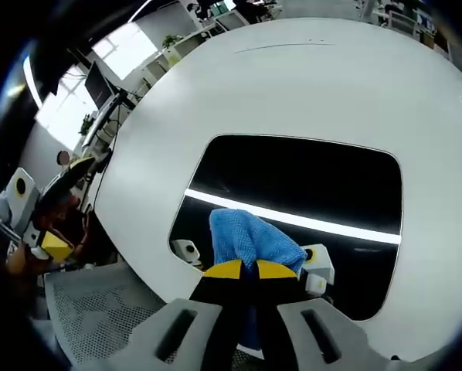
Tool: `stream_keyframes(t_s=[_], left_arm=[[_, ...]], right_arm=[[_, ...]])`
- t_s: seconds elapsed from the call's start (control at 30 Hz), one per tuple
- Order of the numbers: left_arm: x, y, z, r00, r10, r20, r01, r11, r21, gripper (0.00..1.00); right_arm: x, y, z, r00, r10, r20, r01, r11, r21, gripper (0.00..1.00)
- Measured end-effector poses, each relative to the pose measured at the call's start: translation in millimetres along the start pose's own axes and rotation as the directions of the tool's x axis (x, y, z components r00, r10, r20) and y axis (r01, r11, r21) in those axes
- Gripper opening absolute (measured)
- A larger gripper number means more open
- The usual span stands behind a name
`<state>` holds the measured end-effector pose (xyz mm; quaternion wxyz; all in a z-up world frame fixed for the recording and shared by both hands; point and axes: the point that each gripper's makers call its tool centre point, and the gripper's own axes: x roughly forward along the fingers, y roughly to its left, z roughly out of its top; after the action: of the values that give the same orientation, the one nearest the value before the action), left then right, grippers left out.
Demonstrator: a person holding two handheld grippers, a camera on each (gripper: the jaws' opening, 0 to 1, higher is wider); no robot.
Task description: Wipe the mirror surface with the cleaning cloth until all visible marks leave the cleaned area.
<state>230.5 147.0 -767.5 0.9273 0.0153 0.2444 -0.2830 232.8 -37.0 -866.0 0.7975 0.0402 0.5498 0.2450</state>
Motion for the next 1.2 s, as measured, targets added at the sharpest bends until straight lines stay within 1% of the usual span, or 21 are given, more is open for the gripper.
stream_keyframes(t_s=[0.1, 0.4, 0.43, 0.53, 0.67, 0.93, 1.2], left_arm=[[-1.5, 1.5, -0.1, 1.0, 0.005, 0.003, -0.005, 1.0, -0.003, 0.99], [-4.6, 5.6, -3.7, 1.0, 0.015, 0.002, -0.015, 1.0, -0.009, 0.99], [-4.7, 6.3, -4.2, 1.0, 0.016, 0.0, -0.016, 1.0, -0.009, 0.99], [-4.6, 7.9, -4.3, 1.0, 0.016, -0.001, -0.016, 1.0, -0.008, 0.99], [-4.2, 7.7, -1.4, 1.0, 0.015, 0.002, -0.015, 1.0, -0.003, 0.99], [-3.0, 8.7, -3.0, 1.0, 0.009, -0.006, -0.009, 1.0, 0.002, 0.99], [-2.5, 13.2, 0.7, 1.0, 0.02, 0.001, -0.02, 1.0, -0.011, 0.99]], right_arm=[[-0.4, -3.1, 0.1, 1.0, 0.001, -0.001, -0.001, 1.0, 0.008, 0.0], [-0.1, -2.2, 1.2, 1.0, -0.012, -0.011, 0.011, 1.0, -0.019, 0.0], [0.0, -4.7, 4.0, 1.0, -0.03, -0.002, 0.03, 0.999, -0.03, 0.0], [1.5, -6.6, 8.4, 1.0, -0.031, 0.003, 0.031, 0.999, -0.019, 0.0], [3.8, -8.6, 14.3, 0.999, -0.038, 0.008, 0.038, 0.999, -0.032, 0.0], [7.1, -11.3, 23.4, 0.999, -0.044, 0.012, 0.045, 0.998, -0.039, 0.0], [12.6, -15.8, 40.0, 0.998, -0.054, 0.022, 0.055, 0.998, -0.041, 0.0]])
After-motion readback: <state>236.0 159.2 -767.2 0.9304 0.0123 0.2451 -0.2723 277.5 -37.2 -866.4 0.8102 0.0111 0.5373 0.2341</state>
